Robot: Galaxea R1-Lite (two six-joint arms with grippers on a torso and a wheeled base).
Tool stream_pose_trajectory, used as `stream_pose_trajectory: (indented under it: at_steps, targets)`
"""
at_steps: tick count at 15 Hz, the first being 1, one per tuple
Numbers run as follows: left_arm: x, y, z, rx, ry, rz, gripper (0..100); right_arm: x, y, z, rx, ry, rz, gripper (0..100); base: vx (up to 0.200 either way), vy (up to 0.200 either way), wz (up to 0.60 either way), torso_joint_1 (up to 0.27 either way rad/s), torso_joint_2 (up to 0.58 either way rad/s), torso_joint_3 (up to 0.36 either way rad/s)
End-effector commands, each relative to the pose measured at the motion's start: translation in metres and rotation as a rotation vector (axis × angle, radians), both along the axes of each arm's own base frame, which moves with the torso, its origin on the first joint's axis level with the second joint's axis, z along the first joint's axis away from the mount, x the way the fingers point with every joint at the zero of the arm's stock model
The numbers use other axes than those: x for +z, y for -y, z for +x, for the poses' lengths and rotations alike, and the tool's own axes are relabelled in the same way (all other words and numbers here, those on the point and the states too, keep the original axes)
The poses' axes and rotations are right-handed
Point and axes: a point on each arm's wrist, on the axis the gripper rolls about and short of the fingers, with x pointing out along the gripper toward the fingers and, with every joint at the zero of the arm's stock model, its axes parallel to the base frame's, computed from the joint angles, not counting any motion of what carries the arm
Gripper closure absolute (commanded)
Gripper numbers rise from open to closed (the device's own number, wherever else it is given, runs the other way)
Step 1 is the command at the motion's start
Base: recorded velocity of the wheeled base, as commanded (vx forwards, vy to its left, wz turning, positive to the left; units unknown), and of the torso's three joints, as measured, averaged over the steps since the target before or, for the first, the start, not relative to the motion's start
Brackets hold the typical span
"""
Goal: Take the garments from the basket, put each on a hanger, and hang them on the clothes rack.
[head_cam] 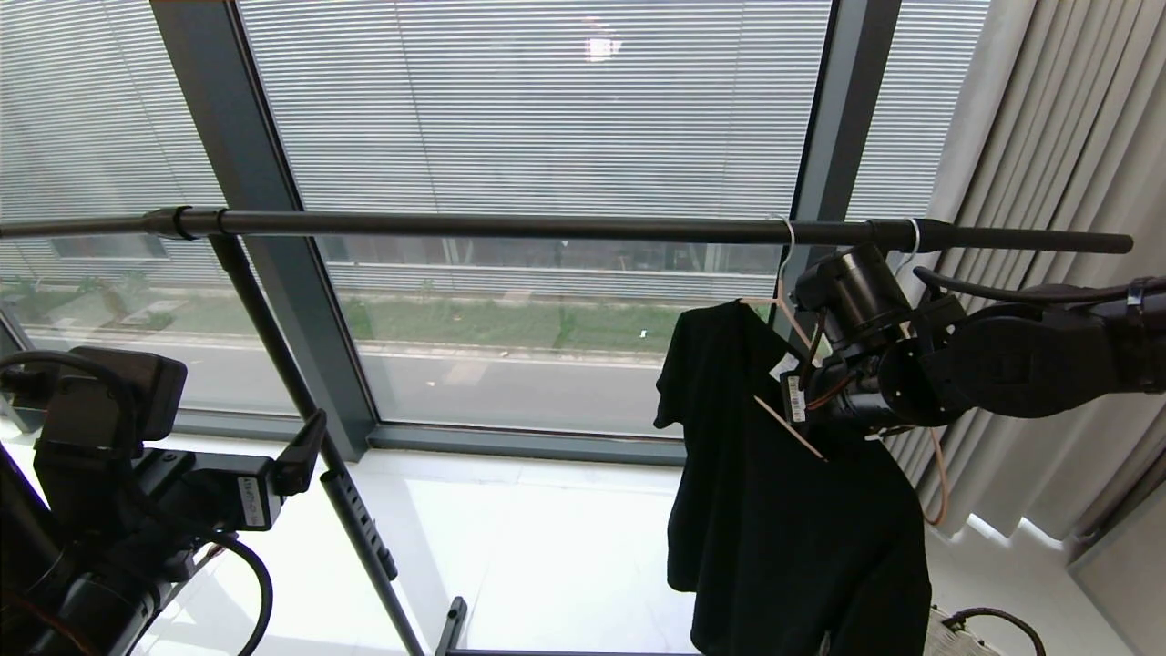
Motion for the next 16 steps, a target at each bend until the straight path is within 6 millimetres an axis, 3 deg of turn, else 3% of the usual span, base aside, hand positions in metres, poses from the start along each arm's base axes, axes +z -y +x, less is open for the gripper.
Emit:
stream_pose_trajectory:
  at_steps: [1,2,3,5,8,9,11,13,16]
  targets:
    - [0.0,0.0,0.0,0.001,0.001,0.0,0,0.0,0.0,0.0,-0.001,-0.001,0.0,100,0.0,0.0,0.0,0.0,0.0,0.0]
    - [0.0,0.0,0.0,0.001,0.001,0.0,0,0.001,0.0,-0.001,-0.002,-0.001,0.004,100,0.0,0.0,0.0,0.0,0.0,0.0]
    - [0.0,0.0,0.0,0.001,-0.001,0.001,0,0.001,0.0,-0.002,-0.01,0.001,0.017,0,0.0,0.0,0.0,0.0,0.0,0.0]
    - [0.0,0.0,0.0,0.003,-0.001,0.001,0,0.012,0.004,-0.009,-0.027,0.022,0.056,0,0.0,0.0,0.0,0.0,0.0,0.0]
    - [-0.002,-0.001,0.0,0.006,-0.008,0.003,0,0.033,0.022,-0.035,-0.013,0.012,0.037,0,0.0,0.0,0.0,0.0,0.0,0.0]
    - [-0.004,-0.001,-0.001,0.009,-0.017,0.006,0,0.055,0.041,-0.063,0.021,-0.009,0.001,0,0.0,0.0,0.0,0.0,0.0,0.0]
    - [-0.007,-0.002,-0.002,0.007,-0.028,0.012,0,0.071,0.058,-0.086,0.063,-0.001,-0.044,0,0.0,0.0,0.0,0.0,0.0,0.0]
    - [-0.01,-0.003,-0.004,0.01,-0.038,0.014,0,0.077,0.069,-0.1,0.121,0.02,-0.107,0,-0.1,0.0,0.0,0.001,0.0,0.001]
    - [-0.007,-0.006,-0.003,0.041,-0.028,0.011,0,0.076,0.073,-0.106,0.156,0.048,-0.143,0,-0.2,0.0,0.0,0.007,0.01,0.005]
